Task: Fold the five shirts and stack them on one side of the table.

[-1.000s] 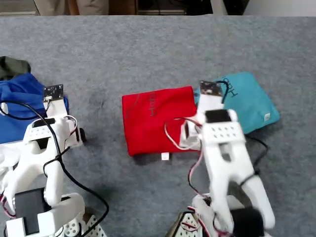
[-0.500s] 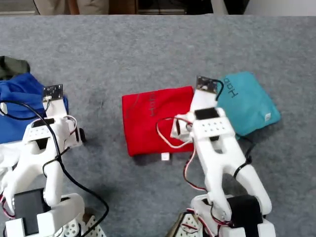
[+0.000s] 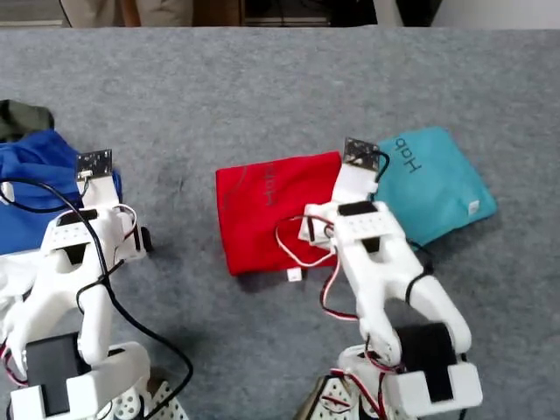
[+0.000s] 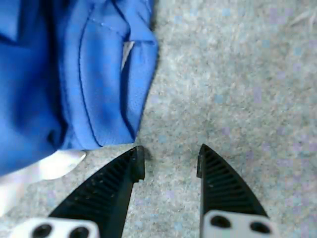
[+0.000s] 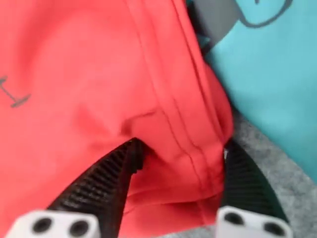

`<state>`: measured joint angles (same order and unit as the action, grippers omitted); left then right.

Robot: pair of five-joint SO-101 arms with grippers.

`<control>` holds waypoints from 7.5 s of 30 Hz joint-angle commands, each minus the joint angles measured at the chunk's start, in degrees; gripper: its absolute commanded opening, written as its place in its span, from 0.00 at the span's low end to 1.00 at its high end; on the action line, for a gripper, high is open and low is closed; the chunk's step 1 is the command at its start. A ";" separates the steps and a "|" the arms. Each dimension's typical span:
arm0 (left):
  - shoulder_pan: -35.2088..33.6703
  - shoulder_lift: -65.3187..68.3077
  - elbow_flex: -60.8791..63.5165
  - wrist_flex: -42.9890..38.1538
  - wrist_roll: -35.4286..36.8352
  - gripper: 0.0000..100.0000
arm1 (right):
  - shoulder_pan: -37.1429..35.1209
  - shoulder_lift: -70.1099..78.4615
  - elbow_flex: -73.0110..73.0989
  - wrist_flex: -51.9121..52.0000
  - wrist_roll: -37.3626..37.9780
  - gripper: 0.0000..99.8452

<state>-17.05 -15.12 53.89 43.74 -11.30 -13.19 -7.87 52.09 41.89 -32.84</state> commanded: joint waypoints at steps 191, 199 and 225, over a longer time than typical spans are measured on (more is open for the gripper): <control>-10.81 69.23 -110.24 30.07 22.33 0.02 | -15.78 51.30 -83.38 60.48 25.76 0.01; -20.84 69.14 -133.80 38.51 22.42 0.02 | -11.03 35.30 -77.85 60.48 27.34 0.00; -51.78 39.87 -149.80 47.65 27.16 0.02 | -5.85 25.80 -67.65 60.22 27.60 0.00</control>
<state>-67.16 31.30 -93.27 91.82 15.52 -20.40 21.93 -15.69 101.05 -5.49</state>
